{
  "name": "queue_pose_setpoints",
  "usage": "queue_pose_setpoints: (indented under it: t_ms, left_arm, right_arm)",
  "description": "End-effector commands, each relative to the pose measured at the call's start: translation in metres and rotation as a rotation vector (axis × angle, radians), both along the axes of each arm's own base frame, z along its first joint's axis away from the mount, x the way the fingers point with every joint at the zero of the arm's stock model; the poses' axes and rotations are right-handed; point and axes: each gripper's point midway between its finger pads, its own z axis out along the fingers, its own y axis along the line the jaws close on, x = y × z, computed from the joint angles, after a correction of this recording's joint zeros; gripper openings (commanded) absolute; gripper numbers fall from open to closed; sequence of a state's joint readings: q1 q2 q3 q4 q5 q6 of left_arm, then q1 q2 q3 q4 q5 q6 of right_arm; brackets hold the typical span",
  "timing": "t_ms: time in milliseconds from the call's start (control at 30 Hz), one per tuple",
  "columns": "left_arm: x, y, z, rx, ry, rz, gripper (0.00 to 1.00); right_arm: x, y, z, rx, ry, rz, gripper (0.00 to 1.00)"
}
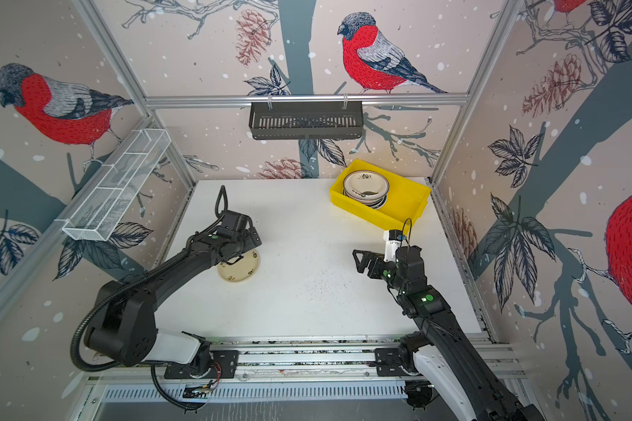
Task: Place the plates into the plastic bin on the countertop
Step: Move the plate to the middle-left of the table, then pick up the plate from the middle-left of the table.
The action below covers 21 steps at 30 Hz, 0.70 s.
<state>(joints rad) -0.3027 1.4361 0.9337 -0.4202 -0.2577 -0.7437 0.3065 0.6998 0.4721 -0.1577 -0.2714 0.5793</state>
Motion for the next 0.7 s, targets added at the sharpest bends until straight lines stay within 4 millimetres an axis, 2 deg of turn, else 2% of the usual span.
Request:
queue_pose_setpoints:
  t_ms: [0, 100, 233, 433, 533, 667]
  left_arm:
    - [-0.008, 0.037, -0.012, 0.056, 0.048, 0.066, 0.97]
    - [-0.015, 0.064, -0.029, -0.014, 0.074, 0.138, 0.97]
    - [-0.02, 0.076, -0.035, -0.04, 0.068, 0.163, 0.97]
    - [-0.028, 0.078, -0.051, -0.033, 0.102, 0.157, 0.97]
    - [-0.029, 0.071, -0.06, -0.065, 0.107, 0.135, 0.97]
    - [-0.022, 0.054, -0.061, -0.126, 0.075, 0.049, 0.97]
  right_arm:
    - [-0.002, -0.002, 0.003, -0.022, -0.002, 0.007, 0.99]
    - [-0.004, -0.002, 0.005, -0.026, -0.007, 0.008, 1.0]
    - [-0.006, -0.001, 0.004, -0.033, -0.001, 0.023, 1.0]
    - [-0.008, -0.003, -0.001, -0.048, 0.006, 0.022, 0.99]
    - [-0.008, -0.004, 0.0, -0.046, 0.003, 0.017, 0.99]
    - [-0.009, -0.005, 0.0, -0.047, 0.005, 0.015, 1.0]
